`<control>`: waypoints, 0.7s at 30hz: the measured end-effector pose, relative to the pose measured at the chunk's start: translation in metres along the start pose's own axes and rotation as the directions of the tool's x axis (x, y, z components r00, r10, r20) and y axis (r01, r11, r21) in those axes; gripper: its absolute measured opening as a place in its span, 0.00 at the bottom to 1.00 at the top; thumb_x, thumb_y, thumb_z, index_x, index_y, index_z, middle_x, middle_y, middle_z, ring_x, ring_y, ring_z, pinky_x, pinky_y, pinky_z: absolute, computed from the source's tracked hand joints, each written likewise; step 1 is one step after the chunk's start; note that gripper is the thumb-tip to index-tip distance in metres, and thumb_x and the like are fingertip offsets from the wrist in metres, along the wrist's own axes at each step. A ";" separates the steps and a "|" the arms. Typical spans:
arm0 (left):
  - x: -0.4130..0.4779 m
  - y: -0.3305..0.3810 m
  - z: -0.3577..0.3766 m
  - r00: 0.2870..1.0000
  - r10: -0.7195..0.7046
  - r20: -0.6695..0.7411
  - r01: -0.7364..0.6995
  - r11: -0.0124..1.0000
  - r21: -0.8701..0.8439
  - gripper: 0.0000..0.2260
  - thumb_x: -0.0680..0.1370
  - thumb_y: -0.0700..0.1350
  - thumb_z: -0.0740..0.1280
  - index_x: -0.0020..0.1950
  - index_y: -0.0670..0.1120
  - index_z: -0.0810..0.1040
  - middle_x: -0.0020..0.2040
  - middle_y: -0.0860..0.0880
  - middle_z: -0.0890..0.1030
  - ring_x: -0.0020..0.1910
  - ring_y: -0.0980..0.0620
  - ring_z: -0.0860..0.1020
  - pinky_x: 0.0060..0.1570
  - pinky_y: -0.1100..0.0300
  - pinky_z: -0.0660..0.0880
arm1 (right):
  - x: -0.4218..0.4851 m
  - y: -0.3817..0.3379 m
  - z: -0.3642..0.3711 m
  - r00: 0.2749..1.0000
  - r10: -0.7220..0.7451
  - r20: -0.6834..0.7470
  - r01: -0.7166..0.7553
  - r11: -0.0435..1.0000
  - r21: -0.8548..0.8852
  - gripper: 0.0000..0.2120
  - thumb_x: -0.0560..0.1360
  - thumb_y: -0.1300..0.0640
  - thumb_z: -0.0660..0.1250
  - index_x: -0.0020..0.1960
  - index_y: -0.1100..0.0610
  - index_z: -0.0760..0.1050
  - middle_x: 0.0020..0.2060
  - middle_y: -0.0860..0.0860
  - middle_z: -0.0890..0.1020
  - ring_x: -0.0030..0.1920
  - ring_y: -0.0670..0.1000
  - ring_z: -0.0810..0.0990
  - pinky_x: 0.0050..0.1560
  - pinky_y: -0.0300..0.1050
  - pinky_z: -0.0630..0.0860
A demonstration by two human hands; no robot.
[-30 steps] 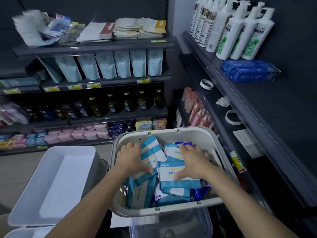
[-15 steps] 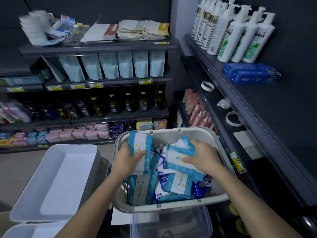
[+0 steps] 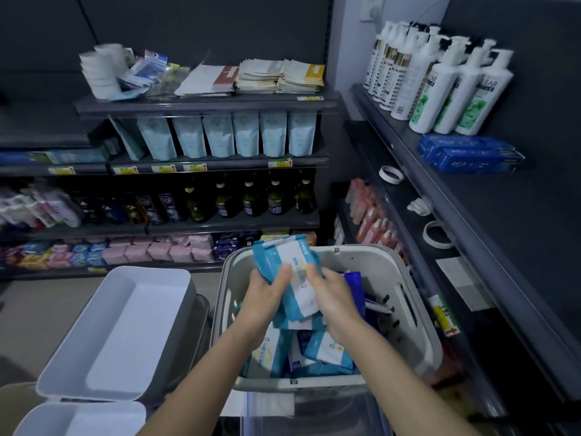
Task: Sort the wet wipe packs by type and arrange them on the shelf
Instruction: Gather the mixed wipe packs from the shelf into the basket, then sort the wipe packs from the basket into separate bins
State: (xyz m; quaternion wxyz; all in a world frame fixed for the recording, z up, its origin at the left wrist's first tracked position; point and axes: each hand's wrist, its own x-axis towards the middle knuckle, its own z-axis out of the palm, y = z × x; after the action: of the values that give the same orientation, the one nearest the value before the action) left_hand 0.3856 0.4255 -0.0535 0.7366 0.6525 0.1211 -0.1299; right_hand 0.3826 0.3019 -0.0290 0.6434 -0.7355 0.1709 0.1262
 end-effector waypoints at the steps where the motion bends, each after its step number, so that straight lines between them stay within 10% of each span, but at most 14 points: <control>1: 0.001 0.000 0.001 1.000 0.006 -0.005 -0.006 1.000 0.016 0.25 0.70 0.56 0.74 0.61 0.47 0.73 0.54 0.46 0.83 0.50 0.48 0.83 0.50 0.47 0.80 | 0.001 -0.002 0.002 1.000 0.007 0.018 -0.007 1.000 -0.009 0.17 0.81 0.45 0.55 0.51 0.52 0.79 0.47 0.53 0.84 0.49 0.53 0.82 0.52 0.52 0.78; 8: 0.005 0.008 -0.021 0.954 0.105 -0.282 -0.051 0.980 0.194 0.23 0.69 0.45 0.77 0.57 0.49 0.69 0.48 0.53 0.80 0.44 0.53 0.81 0.39 0.57 0.79 | 0.026 0.001 -0.007 0.987 -0.056 0.153 0.111 0.920 -0.376 0.20 0.80 0.53 0.61 0.70 0.59 0.69 0.63 0.53 0.76 0.59 0.50 0.76 0.57 0.43 0.73; 13: -0.005 0.015 -0.050 0.872 0.198 -0.448 -0.081 0.960 0.268 0.23 0.70 0.44 0.76 0.57 0.51 0.68 0.49 0.55 0.79 0.44 0.56 0.80 0.41 0.53 0.81 | 0.046 0.022 0.005 0.970 -0.012 0.245 0.182 0.702 -0.688 0.18 0.72 0.47 0.71 0.55 0.57 0.73 0.55 0.55 0.78 0.55 0.55 0.76 0.54 0.49 0.75; 17: -0.012 0.009 -0.054 0.870 0.214 -0.443 -0.068 0.944 0.322 0.22 0.70 0.43 0.76 0.57 0.51 0.68 0.49 0.56 0.79 0.45 0.59 0.79 0.36 0.63 0.78 | 0.053 0.028 0.026 0.939 0.063 0.338 0.267 0.485 -0.833 0.46 0.59 0.32 0.72 0.69 0.55 0.65 0.63 0.54 0.73 0.65 0.58 0.68 0.60 0.53 0.72; 21: -0.014 0.008 -0.051 0.847 0.203 -0.492 -0.072 0.960 0.272 0.21 0.70 0.42 0.77 0.56 0.51 0.69 0.47 0.56 0.79 0.41 0.61 0.79 0.31 0.68 0.75 | 0.053 0.031 0.031 0.922 -0.034 0.385 0.379 0.280 -0.882 0.42 0.63 0.39 0.75 0.70 0.56 0.64 0.65 0.55 0.67 0.67 0.58 0.62 0.64 0.54 0.67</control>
State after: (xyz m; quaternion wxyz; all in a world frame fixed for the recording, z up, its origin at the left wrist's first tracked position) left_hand 0.3747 0.4774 -0.0473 0.5991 0.7556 0.2495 0.0889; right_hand 0.4193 0.3247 -0.0830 0.1169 -0.9589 -0.1308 0.2230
